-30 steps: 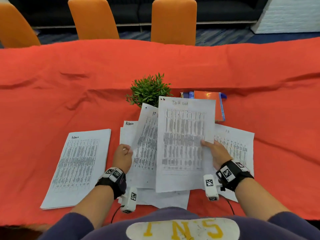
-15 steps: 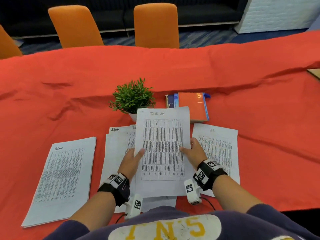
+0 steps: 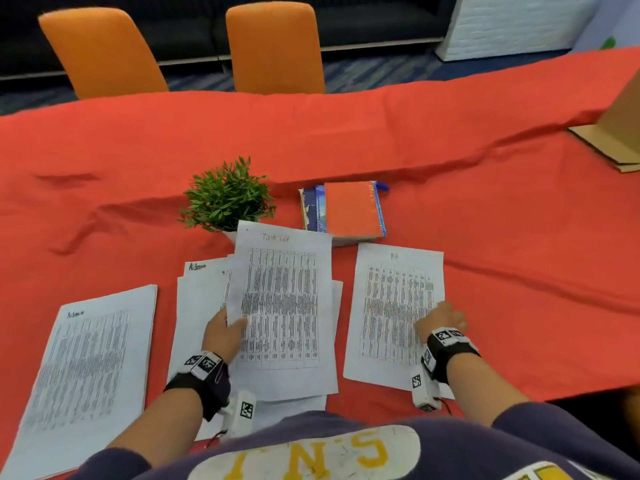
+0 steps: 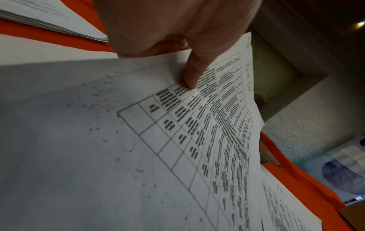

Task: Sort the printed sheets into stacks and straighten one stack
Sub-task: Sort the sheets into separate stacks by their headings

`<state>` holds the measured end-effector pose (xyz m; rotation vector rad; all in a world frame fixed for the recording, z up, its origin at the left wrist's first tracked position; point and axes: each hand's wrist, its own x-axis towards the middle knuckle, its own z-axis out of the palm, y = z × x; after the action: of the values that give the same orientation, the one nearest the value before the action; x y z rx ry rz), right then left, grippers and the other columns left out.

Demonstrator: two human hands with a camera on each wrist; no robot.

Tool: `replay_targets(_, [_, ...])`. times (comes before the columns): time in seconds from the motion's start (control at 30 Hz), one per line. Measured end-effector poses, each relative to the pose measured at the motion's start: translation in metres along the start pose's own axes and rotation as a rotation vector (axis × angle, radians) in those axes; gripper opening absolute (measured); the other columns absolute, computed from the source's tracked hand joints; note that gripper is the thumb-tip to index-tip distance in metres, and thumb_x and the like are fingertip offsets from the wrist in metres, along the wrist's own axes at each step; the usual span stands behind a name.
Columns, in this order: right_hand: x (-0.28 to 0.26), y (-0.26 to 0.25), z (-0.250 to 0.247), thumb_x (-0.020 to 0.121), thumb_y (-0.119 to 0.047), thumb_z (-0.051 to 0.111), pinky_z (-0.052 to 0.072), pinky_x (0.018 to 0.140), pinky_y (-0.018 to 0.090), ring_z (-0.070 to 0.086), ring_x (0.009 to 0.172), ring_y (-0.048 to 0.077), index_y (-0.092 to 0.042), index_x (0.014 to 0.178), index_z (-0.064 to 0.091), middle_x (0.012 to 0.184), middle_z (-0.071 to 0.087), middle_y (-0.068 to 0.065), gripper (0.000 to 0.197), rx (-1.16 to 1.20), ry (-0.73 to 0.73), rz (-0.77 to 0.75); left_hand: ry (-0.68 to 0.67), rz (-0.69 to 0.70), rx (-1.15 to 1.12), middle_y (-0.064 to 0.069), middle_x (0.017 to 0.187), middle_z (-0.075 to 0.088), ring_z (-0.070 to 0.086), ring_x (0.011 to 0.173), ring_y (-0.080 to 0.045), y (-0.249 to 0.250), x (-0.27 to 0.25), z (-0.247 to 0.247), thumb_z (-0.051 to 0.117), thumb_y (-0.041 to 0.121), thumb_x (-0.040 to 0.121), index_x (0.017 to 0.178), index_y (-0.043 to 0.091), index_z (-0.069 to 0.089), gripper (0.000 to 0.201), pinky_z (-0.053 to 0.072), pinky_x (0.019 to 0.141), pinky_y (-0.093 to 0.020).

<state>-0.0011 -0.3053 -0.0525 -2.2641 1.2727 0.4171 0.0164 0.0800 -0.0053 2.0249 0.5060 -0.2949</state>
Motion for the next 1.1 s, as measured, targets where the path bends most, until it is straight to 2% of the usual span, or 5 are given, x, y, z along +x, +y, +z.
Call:
replay_targets(0.17, [0.008, 0.006, -0.001, 0.087, 0.001, 0.055, 0.047, 0.095, 0.046, 0.055, 0.106, 0.037, -0.009, 0.139, 0.02, 0.117, 0.05, 0.02, 0.063, 0.31, -0.064, -0.023, 0.01, -0.016, 0.005, -0.006, 0.123, 0.062, 0.059, 0.109, -0.026, -0.003, -0.003, 0.003, 0.052, 0.016, 0.094, 0.128, 0.011, 0.057, 0.035, 0.047, 0.097, -0.041])
replay_targets(0.43, [0.015, 0.026, -0.036, 0.085, -0.004, 0.061, 0.052, 0.072, 0.037, 0.059, 0.078, 0.026, 0.0, 0.11, 0.066, 0.09, 0.066, 0.013, 0.025, 0.433, -0.06, -0.168, 0.015, -0.033, -0.017, -0.009, 0.123, 0.063, 0.057, 0.105, -0.023, -0.002, 0.002, 0.01, 0.053, 0.013, 0.094, 0.125, 0.01, 0.058, 0.032, 0.044, 0.093, -0.034])
replay_targets(0.63, [0.002, 0.018, -0.079, 0.08, 0.003, 0.06, 0.05, 0.078, 0.04, 0.061, 0.089, 0.027, -0.017, 0.082, 0.066, 0.097, 0.068, 0.011, 0.021, 0.744, -0.196, -0.26, 0.022, -0.024, -0.062, -0.004, 0.118, 0.053, 0.049, 0.103, -0.018, 0.012, -0.005, 0.016, 0.049, 0.008, 0.096, 0.135, 0.008, 0.047, 0.039, 0.035, 0.085, -0.026])
replay_targets(0.83, [-0.018, -0.029, -0.069, 0.084, -0.002, 0.057, 0.05, 0.094, 0.044, 0.067, 0.096, 0.031, -0.01, 0.102, 0.068, 0.105, 0.071, 0.014, 0.023, 0.934, -0.374, -0.359, -0.028, 0.024, -0.087, 0.001, 0.098, 0.061, 0.056, 0.077, -0.01, 0.014, -0.004, 0.023, 0.049, 0.01, 0.095, 0.12, 0.012, 0.057, 0.026, 0.042, 0.061, -0.021])
replay_targets(1.1, [-0.052, -0.066, -0.013, 0.091, -0.012, 0.058, 0.048, 0.087, 0.035, 0.062, 0.094, 0.025, -0.015, 0.11, 0.065, 0.106, 0.068, 0.006, 0.021, 0.567, -0.409, -0.497, -0.142, 0.029, -0.208, -0.002, 0.109, 0.066, 0.062, 0.099, -0.021, 0.03, -0.019, 0.034, 0.055, 0.014, 0.093, 0.103, 0.027, 0.059, 0.016, 0.048, 0.086, -0.034])
